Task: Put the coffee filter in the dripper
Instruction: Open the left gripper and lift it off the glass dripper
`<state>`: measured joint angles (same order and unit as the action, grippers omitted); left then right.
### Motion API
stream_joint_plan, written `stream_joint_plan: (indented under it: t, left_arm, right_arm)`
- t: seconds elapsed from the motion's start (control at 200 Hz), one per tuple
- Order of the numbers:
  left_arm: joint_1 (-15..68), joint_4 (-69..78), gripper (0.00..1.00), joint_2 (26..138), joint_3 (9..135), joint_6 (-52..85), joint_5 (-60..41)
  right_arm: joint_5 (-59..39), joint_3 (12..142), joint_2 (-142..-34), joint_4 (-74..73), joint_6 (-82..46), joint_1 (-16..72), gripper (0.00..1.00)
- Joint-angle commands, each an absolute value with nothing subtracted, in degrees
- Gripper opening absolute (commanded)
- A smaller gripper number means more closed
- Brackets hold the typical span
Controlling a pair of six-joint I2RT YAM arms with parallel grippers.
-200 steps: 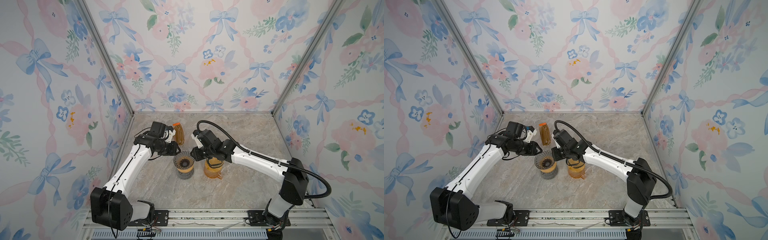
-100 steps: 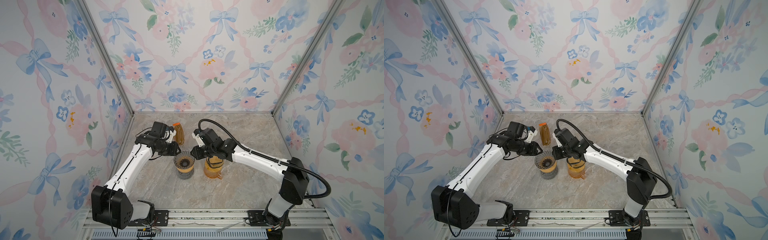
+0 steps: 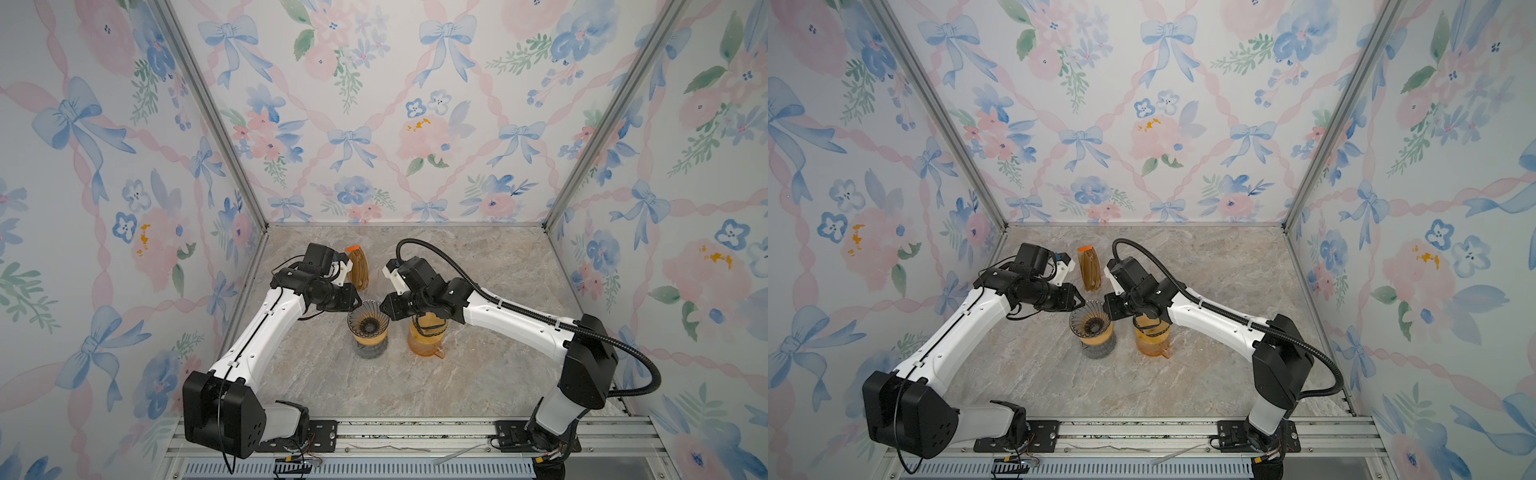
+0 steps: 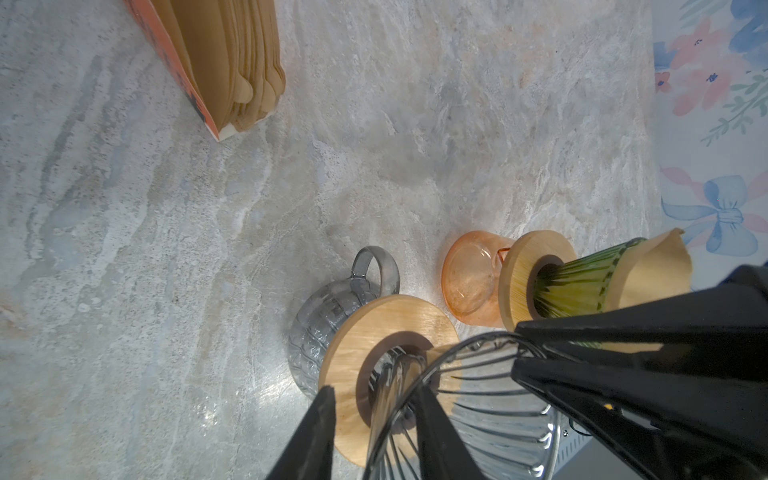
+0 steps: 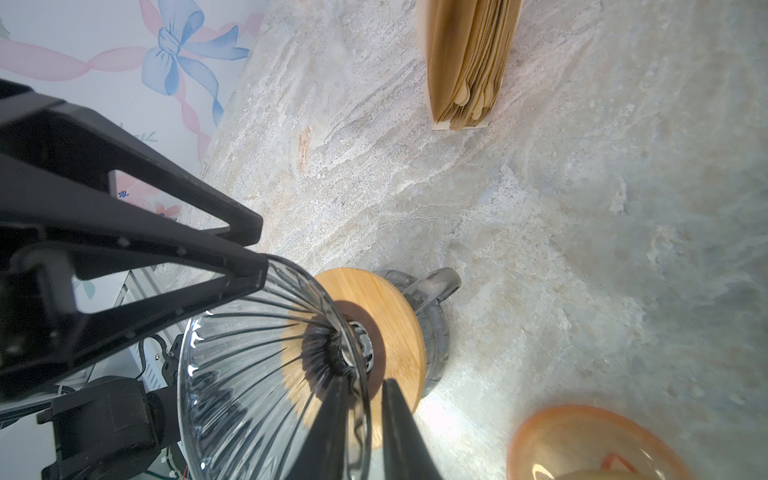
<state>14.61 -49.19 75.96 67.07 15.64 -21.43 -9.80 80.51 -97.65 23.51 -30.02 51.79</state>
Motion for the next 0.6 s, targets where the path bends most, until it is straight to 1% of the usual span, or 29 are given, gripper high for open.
stream_joint_plan:
  t: [0.0,0.125,0.205,0.285,0.415,0.525,0.59]
  left_arm:
    - [14.78,-48.78,0.36,75.42,67.85,16.43,-21.25]
    - [14.67,-48.84,0.39,75.06,68.41,16.87,-21.31]
    - [14.43,-48.78,0.40,74.62,69.11,17.21,-21.22]
    - [14.19,-48.78,0.41,74.14,70.14,17.71,-19.96]
    - [13.78,-48.37,0.41,74.13,71.76,18.34,-18.42]
    - [13.75,-47.95,0.41,74.95,73.14,18.72,-15.84]
    - [13.72,-47.23,0.41,75.66,74.02,18.85,-13.94]
  right_arm:
    - [-10.37,79.81,-98.44,22.85,-30.80,52.10,0.19]
    - [-10.37,79.60,-98.39,22.50,-30.95,52.05,0.18]
    - [-10.15,79.59,-98.20,22.51,-31.10,52.03,0.21]
    - [-9.98,79.71,-97.76,22.50,-31.11,52.03,0.22]
    - [-9.11,79.98,-96.24,22.97,-30.71,52.03,0.26]
    - [-8.35,80.07,-95.18,23.62,-29.91,52.04,0.32]
    - [-7.92,79.98,-92.46,24.13,-29.48,52.03,0.35]
